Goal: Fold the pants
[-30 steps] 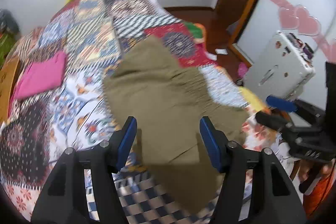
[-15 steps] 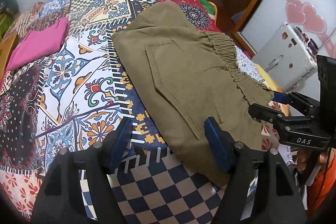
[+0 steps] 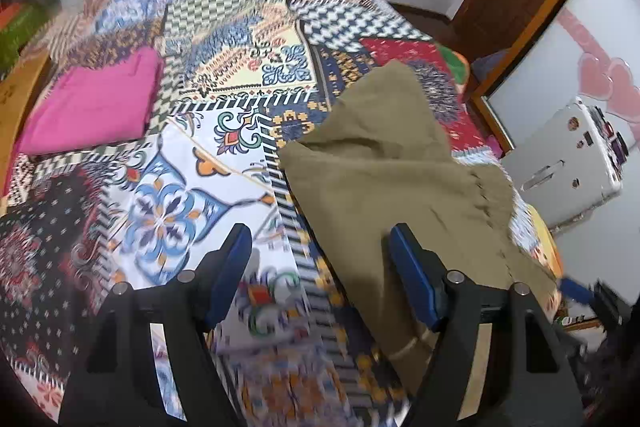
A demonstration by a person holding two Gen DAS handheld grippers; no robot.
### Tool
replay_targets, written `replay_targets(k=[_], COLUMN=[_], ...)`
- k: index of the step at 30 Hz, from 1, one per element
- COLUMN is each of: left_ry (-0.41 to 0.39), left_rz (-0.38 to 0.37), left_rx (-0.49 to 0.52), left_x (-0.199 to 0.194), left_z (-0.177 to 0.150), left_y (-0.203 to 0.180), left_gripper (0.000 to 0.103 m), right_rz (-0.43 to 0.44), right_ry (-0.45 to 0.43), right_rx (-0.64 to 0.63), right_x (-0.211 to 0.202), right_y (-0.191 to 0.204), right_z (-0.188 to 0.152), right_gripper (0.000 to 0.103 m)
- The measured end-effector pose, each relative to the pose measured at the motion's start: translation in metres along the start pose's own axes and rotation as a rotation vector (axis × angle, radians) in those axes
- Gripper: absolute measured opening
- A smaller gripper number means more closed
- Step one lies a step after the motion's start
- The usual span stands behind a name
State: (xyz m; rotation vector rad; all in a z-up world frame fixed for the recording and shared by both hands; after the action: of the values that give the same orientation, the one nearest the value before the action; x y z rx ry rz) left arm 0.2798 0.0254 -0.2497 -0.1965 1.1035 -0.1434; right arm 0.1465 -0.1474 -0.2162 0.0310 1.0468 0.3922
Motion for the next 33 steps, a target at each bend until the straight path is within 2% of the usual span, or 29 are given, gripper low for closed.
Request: replay_targets(k=[3, 7, 9, 10, 12, 14, 20, 29, 33], left_ry=[0.050, 0.115, 0.109, 0.110, 0.117, 0.108, 0.082, 0.031, 0.001], left_rz=[0.010, -0.067, -0.078, -0.090, -0.098, -0.092, -0.121, -0.089, -0.099], left_rx=[-0.005, -0.055, -0.044, -0.038, -0.034, -0.022, -0.065, -0.035, -0.055], left_x=[0.027, 0.054, 0.058, 0.059, 0.062, 0.062, 0.049, 0.003, -0.022], left_z=[0.007, 0.011, 0.015, 0.017, 0.018, 0.020, 0.017, -0.021, -0.046], left_y=[0.005, 0.010, 0.009, 0.007, 0.004, 0.003, 0.018, 0.025, 0.026], left_gripper=[0.071, 0.069, 0.061, 0.050, 0.044, 0.034, 0.016, 0.009, 0.007], right_rz=[-0.020, -0.013, -0.011, -0.009, -0.009, -0.012, -0.024, -0.154, -0.156], right_ry=[0.044, 0.055, 0.058, 0.062, 0.067, 0.070, 0.074, 0.045, -0.003], right_rx=[-0.011, 0.000, 0.011, 0.013, 0.015, 0.015, 0.019, -0.034, -0.058], right_x=[0.015, 0.021, 0.022, 0.024, 0.027, 0.028, 0.032, 0.033, 0.016], right_y=[-0.001, -0.004, -0.007, -0.008, -0.011, -0.012, -0.020, -0.033, -0.027], right_z=[-0.007, -0.010, -0.008, -0.007, -0.006, -0.005, -0.002, 0.019, 0.030], right_gripper=[0.072, 0.075, 0.077, 0.077, 0.078, 0.078, 0.078, 0.078, 0.078])
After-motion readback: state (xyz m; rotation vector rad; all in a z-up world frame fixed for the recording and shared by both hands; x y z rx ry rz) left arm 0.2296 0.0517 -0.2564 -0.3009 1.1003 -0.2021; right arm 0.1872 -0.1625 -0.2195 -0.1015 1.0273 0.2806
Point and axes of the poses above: each gripper's, at about its wrist camera, not at the fingertips, and x roughly the way its jaws point, y to its left, z to its top, the point moved 5 cm from there along x, roughly the way its jaws point, and after that the axes turned 1 degree about -z, right-handed, at the moved point
